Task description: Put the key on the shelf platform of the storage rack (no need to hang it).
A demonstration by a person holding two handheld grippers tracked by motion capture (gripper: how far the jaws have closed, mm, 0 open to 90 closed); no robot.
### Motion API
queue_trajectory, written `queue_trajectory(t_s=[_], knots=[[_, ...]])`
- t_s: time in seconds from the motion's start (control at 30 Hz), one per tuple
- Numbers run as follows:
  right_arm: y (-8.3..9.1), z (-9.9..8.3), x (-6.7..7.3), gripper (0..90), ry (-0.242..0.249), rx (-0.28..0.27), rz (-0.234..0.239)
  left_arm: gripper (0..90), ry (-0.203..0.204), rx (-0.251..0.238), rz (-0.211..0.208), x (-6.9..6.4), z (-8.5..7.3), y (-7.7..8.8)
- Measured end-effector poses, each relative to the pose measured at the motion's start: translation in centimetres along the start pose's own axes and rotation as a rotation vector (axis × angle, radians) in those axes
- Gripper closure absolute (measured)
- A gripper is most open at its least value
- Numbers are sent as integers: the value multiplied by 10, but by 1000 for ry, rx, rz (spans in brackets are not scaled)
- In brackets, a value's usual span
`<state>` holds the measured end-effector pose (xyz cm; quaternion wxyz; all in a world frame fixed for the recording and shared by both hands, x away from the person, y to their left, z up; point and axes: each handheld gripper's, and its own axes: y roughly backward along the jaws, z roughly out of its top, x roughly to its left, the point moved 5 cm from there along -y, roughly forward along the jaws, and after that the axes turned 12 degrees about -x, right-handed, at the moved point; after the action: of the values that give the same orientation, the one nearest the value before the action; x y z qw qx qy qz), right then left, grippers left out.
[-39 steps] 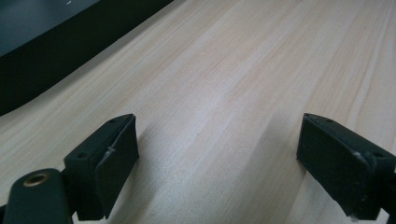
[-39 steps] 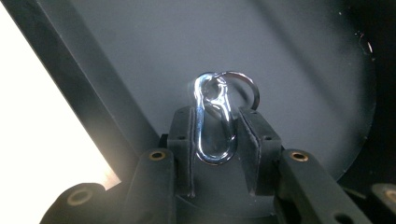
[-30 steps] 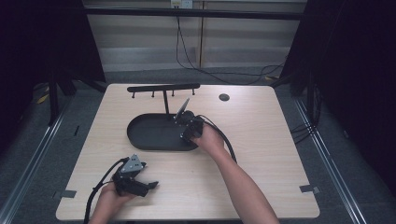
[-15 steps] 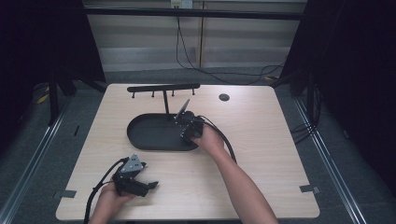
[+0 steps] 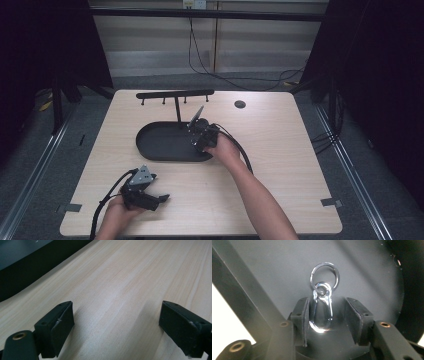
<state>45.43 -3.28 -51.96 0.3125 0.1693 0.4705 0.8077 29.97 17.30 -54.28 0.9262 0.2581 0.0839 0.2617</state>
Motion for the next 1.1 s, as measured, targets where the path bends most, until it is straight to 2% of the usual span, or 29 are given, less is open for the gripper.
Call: queue_trajectory(t_s=[0.2,0.73,1.1], knots=[[4,-1,-3,435,-12,-9,7,123,0,0,1,0,0,0],[21,-1,-4,275,-13,-58,-15,123,-2,-1,1,0,0,0],[25,2,0,170,-8,-77,1,123,0,-1,1,0,0,0]])
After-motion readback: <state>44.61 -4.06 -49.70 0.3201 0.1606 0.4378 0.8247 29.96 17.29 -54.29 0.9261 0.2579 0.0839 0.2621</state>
